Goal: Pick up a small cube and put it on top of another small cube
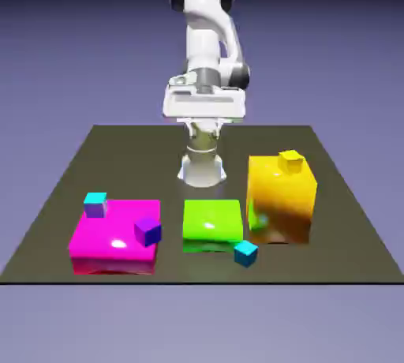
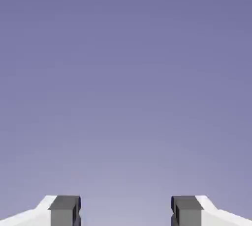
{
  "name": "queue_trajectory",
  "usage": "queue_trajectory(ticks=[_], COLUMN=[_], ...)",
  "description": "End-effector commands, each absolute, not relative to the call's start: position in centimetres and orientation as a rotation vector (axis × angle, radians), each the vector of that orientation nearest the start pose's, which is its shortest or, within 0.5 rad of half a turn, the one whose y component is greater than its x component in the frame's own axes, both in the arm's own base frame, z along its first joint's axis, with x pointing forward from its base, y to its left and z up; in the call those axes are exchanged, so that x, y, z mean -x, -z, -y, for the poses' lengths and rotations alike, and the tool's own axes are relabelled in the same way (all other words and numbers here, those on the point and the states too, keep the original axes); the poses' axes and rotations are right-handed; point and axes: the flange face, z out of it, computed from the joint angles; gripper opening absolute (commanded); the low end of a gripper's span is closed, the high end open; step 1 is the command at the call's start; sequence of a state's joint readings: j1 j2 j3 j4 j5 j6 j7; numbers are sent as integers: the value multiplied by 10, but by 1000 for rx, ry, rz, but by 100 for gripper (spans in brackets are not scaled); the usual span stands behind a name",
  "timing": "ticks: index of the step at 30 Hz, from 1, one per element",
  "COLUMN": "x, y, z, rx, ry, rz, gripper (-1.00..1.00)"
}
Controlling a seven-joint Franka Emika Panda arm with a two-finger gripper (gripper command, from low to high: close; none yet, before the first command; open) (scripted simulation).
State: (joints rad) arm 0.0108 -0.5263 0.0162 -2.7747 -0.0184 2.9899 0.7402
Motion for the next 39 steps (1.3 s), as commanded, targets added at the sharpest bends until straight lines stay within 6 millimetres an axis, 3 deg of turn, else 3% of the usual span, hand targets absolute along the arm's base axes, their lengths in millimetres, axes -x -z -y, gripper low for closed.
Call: queue_trajectory(ticks=[1,10,19,26,35,37,39], x=[-409,-476,-515,-530,-535,-535,-521], y=[-446,-378,-296,-232,-153,-148,-112], z=[-19,-76,-130,-165,-198,-200,-183], rx=[2604,3030,3335,3479,3549,3550,3552], ry=[941,480,-34,-445,-973,-1008,-1007], rz=[-903,-686,-426,-213,39,54,53], gripper=[0,0,0,0,0,0,0])
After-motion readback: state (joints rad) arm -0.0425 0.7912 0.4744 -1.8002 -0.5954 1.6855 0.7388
